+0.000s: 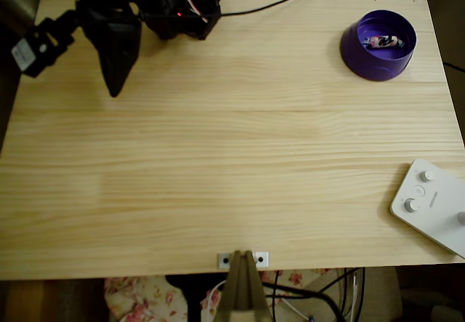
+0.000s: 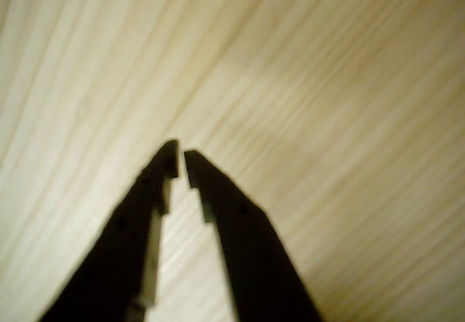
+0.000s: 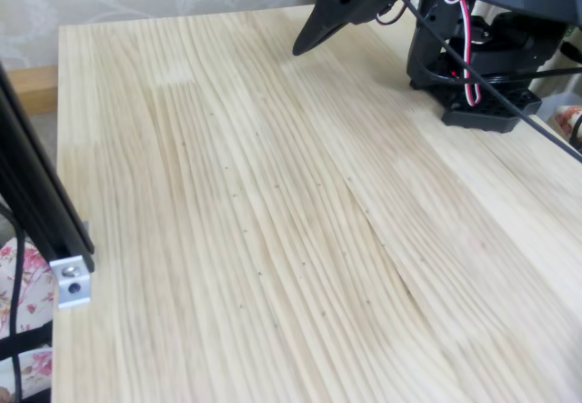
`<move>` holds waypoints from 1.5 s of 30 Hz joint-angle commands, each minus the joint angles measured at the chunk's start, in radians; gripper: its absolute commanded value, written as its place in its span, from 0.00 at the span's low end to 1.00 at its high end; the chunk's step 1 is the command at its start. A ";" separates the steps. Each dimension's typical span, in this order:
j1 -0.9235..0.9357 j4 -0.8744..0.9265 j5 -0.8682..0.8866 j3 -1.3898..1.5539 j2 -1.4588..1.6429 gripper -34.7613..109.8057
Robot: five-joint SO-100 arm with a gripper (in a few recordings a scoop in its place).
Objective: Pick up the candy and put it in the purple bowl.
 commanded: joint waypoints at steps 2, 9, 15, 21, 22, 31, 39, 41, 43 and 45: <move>0.031 -0.003 0.018 -0.018 0.020 0.24; 0.031 0.003 0.028 -0.018 0.020 0.24; 0.031 0.017 0.057 -0.018 0.020 0.24; 0.028 0.298 0.551 -0.017 0.017 0.24; 0.028 0.305 0.554 -0.017 0.017 0.24; 0.029 0.307 0.541 -0.017 0.017 0.24; 0.029 0.307 0.541 -0.017 0.017 0.24; 0.029 0.307 0.541 -0.017 0.017 0.24; 0.029 0.307 0.541 -0.017 0.017 0.24; 0.029 0.307 0.541 -0.017 0.017 0.24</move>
